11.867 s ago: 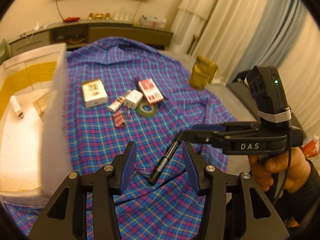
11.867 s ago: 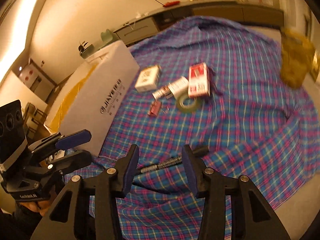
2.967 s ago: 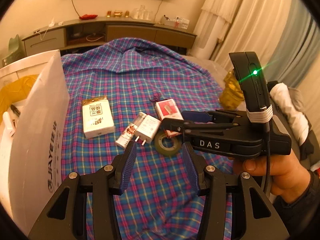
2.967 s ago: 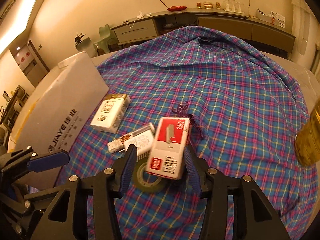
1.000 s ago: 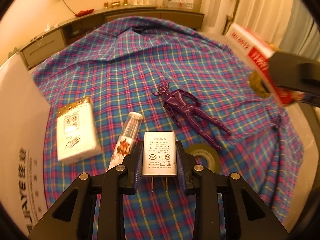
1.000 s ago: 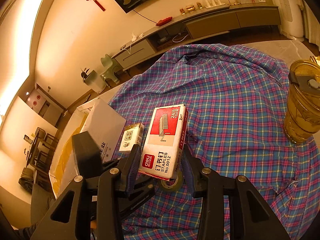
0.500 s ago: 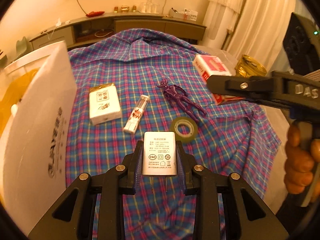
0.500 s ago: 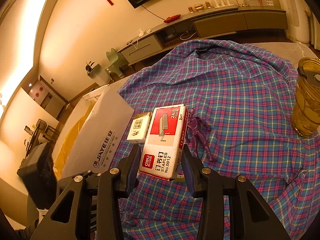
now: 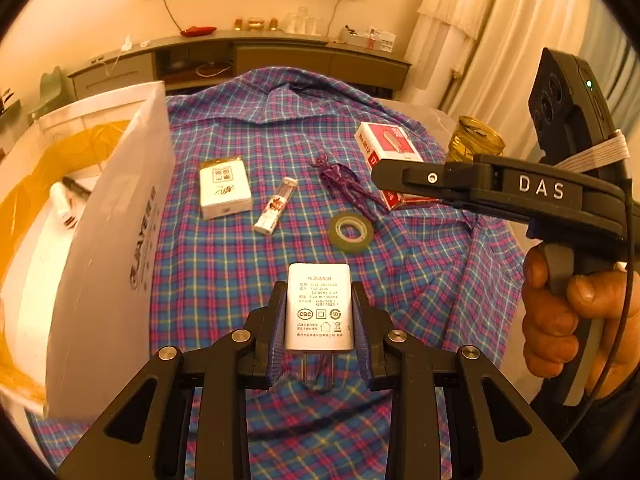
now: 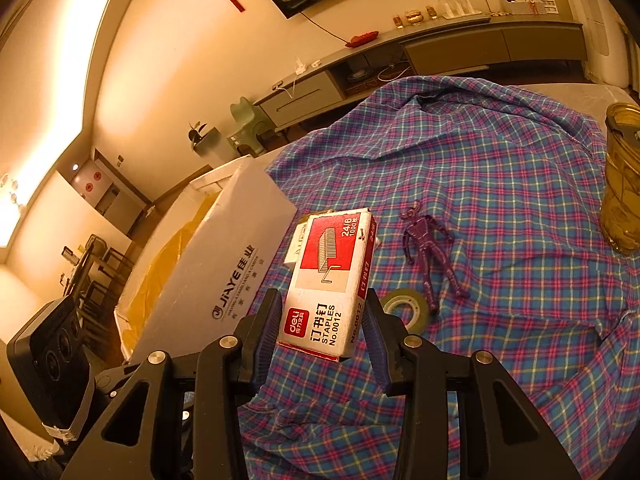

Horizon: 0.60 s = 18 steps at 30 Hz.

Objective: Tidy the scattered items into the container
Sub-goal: 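Carry the charger with the left gripper while the right gripper carries the staples box over the box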

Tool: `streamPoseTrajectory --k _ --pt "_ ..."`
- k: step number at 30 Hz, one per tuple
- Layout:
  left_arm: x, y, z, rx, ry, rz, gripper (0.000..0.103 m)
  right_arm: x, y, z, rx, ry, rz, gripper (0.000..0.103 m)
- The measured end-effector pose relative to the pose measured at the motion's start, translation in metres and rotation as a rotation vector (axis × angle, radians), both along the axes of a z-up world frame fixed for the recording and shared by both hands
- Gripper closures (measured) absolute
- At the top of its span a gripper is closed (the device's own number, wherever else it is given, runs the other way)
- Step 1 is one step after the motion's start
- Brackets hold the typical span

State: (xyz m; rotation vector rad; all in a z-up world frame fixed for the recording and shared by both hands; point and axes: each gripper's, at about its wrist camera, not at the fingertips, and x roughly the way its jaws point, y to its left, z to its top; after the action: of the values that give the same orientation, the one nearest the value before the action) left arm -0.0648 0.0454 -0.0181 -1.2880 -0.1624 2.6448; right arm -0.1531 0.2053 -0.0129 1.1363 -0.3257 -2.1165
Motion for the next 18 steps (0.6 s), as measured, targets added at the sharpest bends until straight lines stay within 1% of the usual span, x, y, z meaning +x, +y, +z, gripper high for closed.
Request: streamPoseTrajectory --k 7,10,18 --pt "0.025 -0.008 0.006 0.016 0.012 0.012 0.072 0.023 -0.005 -0.008 -0.004 -0.009 0.021 0.061" --pt "0.036 -0.012 0.01 0.025 0.02 0.013 0.072 0.033 -0.006 -0.007 -0.004 0.004 0.03 0.061" --pt "0.057 -0.03 0.026 0.044 0.063 0.022 0.072 0.062 -0.02 -0.005 0.062 0.063 0.052 0.061"
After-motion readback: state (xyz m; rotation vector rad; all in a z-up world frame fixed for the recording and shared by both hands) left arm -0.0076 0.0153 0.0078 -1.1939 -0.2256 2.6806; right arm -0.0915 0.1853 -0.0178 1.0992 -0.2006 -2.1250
